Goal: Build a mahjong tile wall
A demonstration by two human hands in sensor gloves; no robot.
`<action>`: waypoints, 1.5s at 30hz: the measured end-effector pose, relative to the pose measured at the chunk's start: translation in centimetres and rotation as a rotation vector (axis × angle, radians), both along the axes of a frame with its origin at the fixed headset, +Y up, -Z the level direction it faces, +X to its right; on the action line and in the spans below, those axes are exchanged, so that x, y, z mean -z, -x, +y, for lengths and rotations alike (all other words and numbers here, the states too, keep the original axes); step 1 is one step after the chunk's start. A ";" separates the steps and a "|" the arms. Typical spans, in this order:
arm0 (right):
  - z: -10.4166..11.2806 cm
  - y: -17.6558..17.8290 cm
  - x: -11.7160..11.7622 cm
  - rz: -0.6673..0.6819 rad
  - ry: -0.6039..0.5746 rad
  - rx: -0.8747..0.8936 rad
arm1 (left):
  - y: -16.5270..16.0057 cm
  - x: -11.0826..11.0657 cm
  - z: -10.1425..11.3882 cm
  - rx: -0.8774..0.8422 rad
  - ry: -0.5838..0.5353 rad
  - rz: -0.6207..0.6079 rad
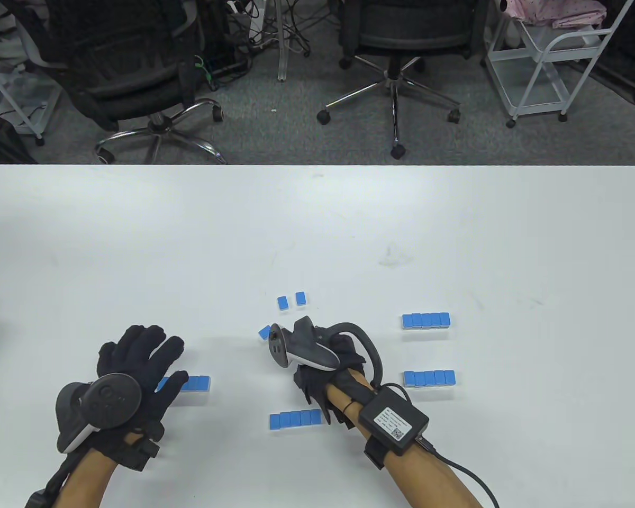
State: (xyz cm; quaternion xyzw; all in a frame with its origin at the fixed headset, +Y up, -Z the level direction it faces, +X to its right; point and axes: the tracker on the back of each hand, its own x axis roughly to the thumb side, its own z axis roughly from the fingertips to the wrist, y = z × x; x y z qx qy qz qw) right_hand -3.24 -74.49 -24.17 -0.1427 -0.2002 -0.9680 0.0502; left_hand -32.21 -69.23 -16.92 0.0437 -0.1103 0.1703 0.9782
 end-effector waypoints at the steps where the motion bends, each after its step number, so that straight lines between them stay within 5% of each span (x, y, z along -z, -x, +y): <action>1: 0.1 -0.1 -0.6 0.007 0.043 0.058 | 0.0 0.0 0.0 0.001 -0.001 0.001; 7: 0.4 1.3 -3.7 0.093 0.105 0.104 | -0.1 0.1 -0.1 0.002 0.010 0.003; 17: 0.5 3.3 -5.1 0.147 0.123 0.064 | 0.0 0.0 -0.1 -0.003 0.009 0.006; 40: 0.2 3.3 -5.9 0.163 0.117 0.055 | 0.1 0.0 -0.1 0.000 0.006 0.002; 45: 0.8 1.7 -4.6 0.072 0.126 0.126 | 0.1 0.0 0.0 -0.001 0.004 0.003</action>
